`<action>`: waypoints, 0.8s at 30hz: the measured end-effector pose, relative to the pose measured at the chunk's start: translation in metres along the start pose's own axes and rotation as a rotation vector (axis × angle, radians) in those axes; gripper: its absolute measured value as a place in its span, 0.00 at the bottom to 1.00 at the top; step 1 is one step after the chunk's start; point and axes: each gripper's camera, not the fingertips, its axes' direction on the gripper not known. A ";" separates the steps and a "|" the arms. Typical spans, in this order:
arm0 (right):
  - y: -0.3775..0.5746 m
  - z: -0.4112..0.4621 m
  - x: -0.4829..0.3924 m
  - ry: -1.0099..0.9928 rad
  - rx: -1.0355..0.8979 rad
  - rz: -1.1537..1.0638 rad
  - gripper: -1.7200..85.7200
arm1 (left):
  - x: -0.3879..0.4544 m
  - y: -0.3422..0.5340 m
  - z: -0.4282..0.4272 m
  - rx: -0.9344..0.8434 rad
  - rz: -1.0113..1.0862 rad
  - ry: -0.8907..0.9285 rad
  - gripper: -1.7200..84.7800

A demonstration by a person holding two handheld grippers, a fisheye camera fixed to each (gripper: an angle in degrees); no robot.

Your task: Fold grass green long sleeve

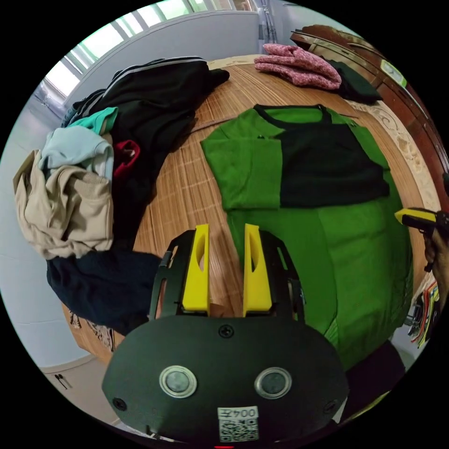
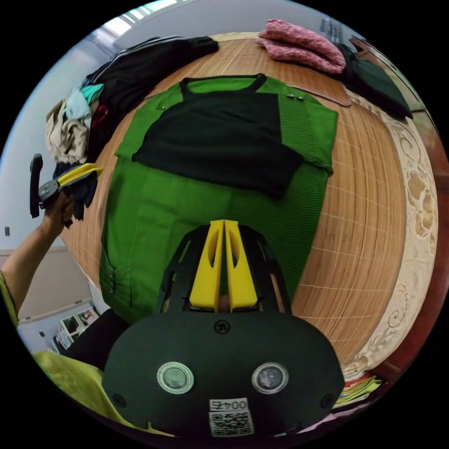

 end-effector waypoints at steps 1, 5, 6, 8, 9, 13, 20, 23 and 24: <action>0.005 0.007 -0.007 0.002 -0.024 -0.024 0.01 | 0.004 0.011 0.001 -0.019 0.010 -0.005 0.15; 0.022 0.032 -0.027 0.028 -0.083 -0.095 0.01 | 0.013 0.039 0.005 -0.057 0.020 -0.018 0.14; 0.024 0.036 -0.030 0.036 -0.092 -0.108 0.01 | 0.015 0.045 0.007 -0.064 0.014 -0.018 0.14; 0.032 0.058 -0.041 0.100 -0.158 -0.160 0.01 | 0.017 0.054 0.011 -0.073 0.000 -0.017 0.13; 0.034 0.062 -0.043 0.116 -0.158 -0.177 0.01 | 0.019 0.058 0.014 -0.076 -0.005 -0.023 0.13; 0.053 0.076 -0.059 0.185 -0.140 -0.255 0.01 | 0.024 0.072 0.024 -0.090 -0.002 -0.026 0.13; 0.092 0.091 -0.067 0.194 -0.101 -0.215 0.01 | 0.029 0.091 0.055 -0.086 0.055 0.002 0.13; 0.113 0.095 -0.072 0.224 -0.061 -0.186 0.01 | 0.028 0.102 0.074 -0.067 0.094 0.038 0.13; 0.118 0.096 -0.074 0.237 -0.050 -0.184 0.01 | 0.027 0.109 0.083 -0.058 0.109 0.066 0.13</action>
